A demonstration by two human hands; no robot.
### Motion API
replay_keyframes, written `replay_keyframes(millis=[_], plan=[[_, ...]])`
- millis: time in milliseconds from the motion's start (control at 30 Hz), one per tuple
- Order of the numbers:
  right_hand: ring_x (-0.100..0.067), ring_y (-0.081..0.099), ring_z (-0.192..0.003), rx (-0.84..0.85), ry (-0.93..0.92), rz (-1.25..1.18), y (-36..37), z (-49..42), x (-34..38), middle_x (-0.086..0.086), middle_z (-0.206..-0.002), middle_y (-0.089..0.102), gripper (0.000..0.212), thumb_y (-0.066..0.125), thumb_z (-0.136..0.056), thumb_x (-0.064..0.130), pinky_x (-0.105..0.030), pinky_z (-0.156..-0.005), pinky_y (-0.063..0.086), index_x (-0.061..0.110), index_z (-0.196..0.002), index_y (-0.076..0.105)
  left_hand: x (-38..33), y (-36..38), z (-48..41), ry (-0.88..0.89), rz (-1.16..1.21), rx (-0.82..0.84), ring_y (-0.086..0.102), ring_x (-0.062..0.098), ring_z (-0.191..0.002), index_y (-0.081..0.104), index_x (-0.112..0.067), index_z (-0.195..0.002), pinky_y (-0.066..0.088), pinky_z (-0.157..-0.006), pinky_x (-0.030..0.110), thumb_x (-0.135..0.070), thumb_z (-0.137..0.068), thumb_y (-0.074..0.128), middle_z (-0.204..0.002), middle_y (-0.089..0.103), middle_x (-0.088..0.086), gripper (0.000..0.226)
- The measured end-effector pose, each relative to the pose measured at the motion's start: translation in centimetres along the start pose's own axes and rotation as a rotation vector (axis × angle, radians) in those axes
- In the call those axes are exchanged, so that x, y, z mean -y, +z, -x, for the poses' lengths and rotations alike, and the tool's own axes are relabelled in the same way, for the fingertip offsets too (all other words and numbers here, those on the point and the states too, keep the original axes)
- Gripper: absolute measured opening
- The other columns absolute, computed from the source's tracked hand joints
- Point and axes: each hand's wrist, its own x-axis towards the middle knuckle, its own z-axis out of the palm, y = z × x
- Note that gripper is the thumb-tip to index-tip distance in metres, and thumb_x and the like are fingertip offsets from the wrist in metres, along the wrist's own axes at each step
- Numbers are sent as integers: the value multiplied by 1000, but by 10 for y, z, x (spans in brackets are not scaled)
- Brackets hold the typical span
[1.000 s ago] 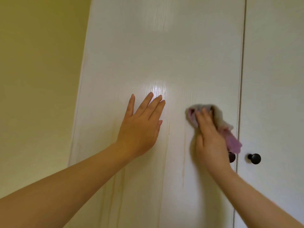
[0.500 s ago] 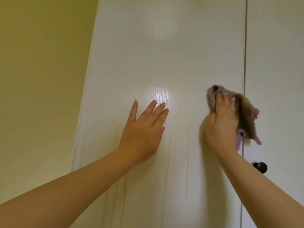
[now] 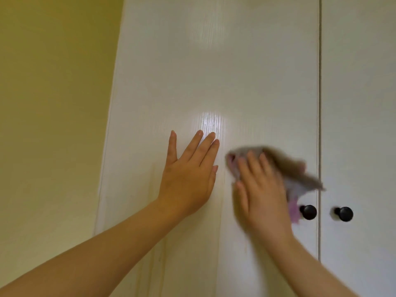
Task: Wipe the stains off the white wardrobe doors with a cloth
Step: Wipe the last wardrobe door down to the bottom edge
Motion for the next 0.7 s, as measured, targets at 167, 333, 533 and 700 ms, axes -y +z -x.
replay_keyframes(millis=[167, 333, 533, 700], plan=[[-18, 50, -121, -60, -27, -39, -13, -27, -5, -5, -143, 43, 44, 36, -93, 25, -30, -74, 52, 15, -133, 51, 3, -3, -1, 20, -19, 35, 49, 28, -128, 55, -6, -131, 11, -108, 59, -34, -102, 9, -135, 55, 10, 61], [-23, 25, -139, -76, 116, -41, -7, -50, 1, -5, -147, 35, 48, 29, -93, 23, -39, -109, 24, 13, -138, 42, 2, -1, 5, -3, -18, 75, 39, 28, -134, 49, -7, -136, 8, -108, 59, -35, -102, 4, -139, 51, 9, 63], [-21, 51, -121, -84, -28, -51, -16, -38, -14, -6, -142, 44, 43, 37, -92, 17, -34, -79, 53, 11, -132, 51, 15, -6, 4, 23, -58, -8, 27, 28, -137, 47, -7, -138, 7, -109, 59, -31, -100, 25, -143, 46, 9, 50], [-26, 30, -136, -116, 100, -73, -5, -37, -4, -10, -142, 43, 44, 34, -90, 12, -35, -106, 26, 6, -131, 51, 9, -9, 6, -17, -23, -3, 31, 26, -135, 46, -7, -138, 7, -108, 59, -32, -102, 14, -142, 48, 8, 54]])
